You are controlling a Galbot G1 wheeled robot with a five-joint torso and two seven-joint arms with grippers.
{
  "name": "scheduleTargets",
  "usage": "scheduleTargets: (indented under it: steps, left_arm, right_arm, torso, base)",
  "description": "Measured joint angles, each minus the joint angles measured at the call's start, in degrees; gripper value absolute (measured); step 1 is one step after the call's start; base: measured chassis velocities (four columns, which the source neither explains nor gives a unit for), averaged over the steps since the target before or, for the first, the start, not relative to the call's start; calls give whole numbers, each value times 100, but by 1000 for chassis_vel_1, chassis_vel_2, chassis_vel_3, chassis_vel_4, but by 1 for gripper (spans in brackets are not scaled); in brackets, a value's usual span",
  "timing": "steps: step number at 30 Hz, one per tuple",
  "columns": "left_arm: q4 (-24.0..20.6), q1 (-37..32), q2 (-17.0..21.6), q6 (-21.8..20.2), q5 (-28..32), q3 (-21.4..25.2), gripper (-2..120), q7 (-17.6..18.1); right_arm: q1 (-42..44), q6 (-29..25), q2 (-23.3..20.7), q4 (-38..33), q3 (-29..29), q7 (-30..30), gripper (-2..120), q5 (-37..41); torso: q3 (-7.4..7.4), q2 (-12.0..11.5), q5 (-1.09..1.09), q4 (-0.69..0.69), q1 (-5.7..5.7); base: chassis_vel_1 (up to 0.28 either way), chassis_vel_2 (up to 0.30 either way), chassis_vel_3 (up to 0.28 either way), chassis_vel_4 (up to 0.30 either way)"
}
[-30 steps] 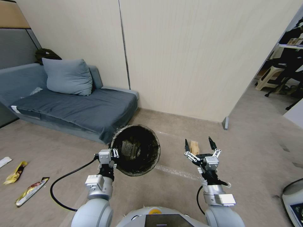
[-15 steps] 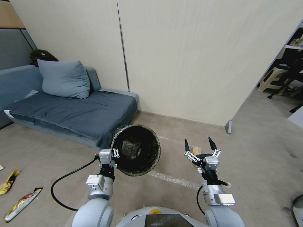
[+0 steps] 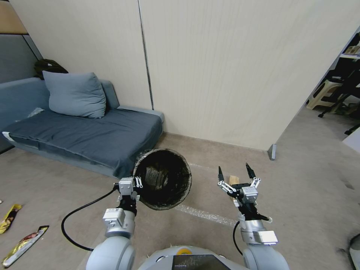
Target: Pick up the trash bin, then pick up the garbage from the floor and place it into the trash bin.
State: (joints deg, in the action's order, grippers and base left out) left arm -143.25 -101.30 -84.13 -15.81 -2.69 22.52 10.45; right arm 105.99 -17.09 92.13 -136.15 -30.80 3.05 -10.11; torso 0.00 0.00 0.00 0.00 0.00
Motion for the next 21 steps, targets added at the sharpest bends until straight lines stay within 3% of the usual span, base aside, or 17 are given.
scheduleTargets:
  steps: [10, 16, 21]
  left_arm:
    - [2, -3, 88, 1, 27, 13, 2, -23]
    - [2, -3, 95, -1, 46, 53, 2, -24]
    - [25, 5, 76, -2, 49, 61, 2, -24]
  right_arm:
    - [-164, 287, 0, 40, -95, -42, 100, 91]
    - [-810, 1388, 0, 287, -479, -278, 100, 559]
    - [-877, 1506, 0, 314, -513, -304, 100, 611]
  torso:
    - [0, 0, 0, -2, 0]
    - [0, 0, 1, 2, 0]
    - [0, 0, 1, 1, 0]
  base:
    - [0, 0, 0, 0]
    - [0, 0, 0, 0]
    - [0, 0, 0, 0]
